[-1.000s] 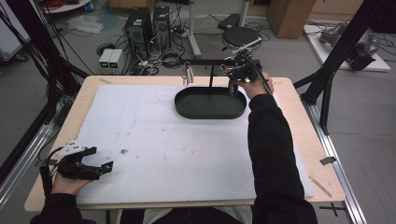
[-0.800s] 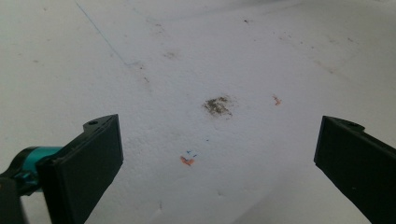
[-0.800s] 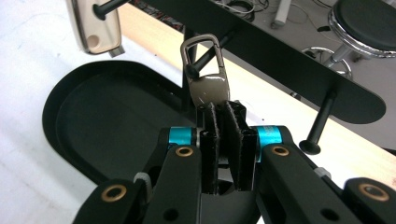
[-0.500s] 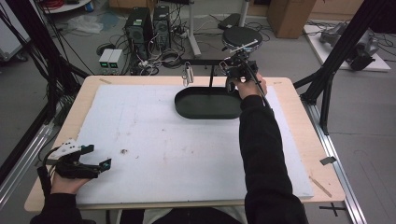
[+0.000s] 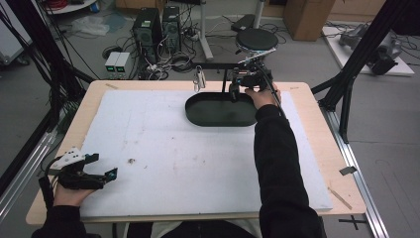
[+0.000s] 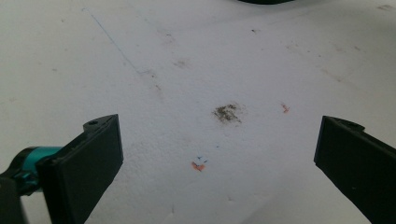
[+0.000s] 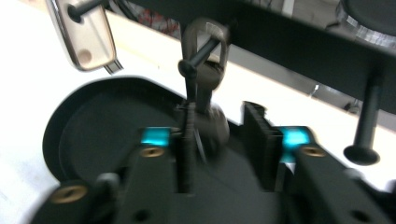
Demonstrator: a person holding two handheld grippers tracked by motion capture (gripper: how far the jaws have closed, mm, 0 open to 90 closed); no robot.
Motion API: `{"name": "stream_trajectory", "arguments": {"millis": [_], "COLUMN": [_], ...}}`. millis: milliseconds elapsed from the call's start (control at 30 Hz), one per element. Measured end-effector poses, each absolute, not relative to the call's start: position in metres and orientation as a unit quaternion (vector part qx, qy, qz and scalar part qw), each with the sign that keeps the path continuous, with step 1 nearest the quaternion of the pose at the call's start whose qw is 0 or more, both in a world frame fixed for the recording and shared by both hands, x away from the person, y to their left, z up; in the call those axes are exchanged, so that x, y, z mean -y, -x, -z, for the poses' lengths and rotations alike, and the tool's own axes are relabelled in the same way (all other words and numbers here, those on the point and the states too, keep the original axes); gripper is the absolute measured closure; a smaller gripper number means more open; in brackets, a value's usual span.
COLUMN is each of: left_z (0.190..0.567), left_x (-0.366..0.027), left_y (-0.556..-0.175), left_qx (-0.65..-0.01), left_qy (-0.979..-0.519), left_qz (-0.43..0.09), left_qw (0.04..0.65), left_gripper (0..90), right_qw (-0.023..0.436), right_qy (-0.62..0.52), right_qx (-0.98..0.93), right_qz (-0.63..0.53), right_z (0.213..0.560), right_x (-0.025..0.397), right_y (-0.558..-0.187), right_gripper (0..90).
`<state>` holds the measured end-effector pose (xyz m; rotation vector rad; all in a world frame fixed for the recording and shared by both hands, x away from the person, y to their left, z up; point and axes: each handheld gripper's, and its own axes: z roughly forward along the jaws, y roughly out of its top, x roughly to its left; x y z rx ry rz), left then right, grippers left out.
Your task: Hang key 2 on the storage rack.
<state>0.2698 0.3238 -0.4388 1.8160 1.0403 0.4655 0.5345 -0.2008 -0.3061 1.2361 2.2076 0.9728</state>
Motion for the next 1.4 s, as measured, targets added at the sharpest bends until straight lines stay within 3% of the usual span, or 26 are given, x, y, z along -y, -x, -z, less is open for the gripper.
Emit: {"name": "stream_trajectory", "arguments": {"millis": [200, 500, 1033, 1400], "left_z": [0.438, 0.438, 0.438, 0.438], "left_x": [-0.324, -0.324, -0.324, -0.323], "left_y": [-0.269, -0.268, -0.268, -0.269], "left_qx": [-0.428, -0.426, -0.426, -0.428], "left_qy": [-0.743, -0.743, -0.743, -0.743], "left_qz": [-0.191, -0.191, -0.191, -0.19], "left_qw": [0.479, 0.48, 0.48, 0.479], "left_gripper": [1.7, 1.7, 1.7, 1.7], "right_qw": [0.211, 0.191, 0.166, 0.165], "right_qy": [-0.456, -0.444, -0.444, -0.447], "right_qx": [-0.794, -0.817, -0.817, -0.813], "right_qz": [-0.342, -0.316, -0.329, -0.333], "right_z": [0.305, 0.305, 0.294, 0.314], "right_x": [0.204, 0.202, 0.214, 0.244], "right_y": [-0.532, -0.526, -0.5, -0.473], "right_gripper": [30.9, 0.8, 0.8, 0.8]}}
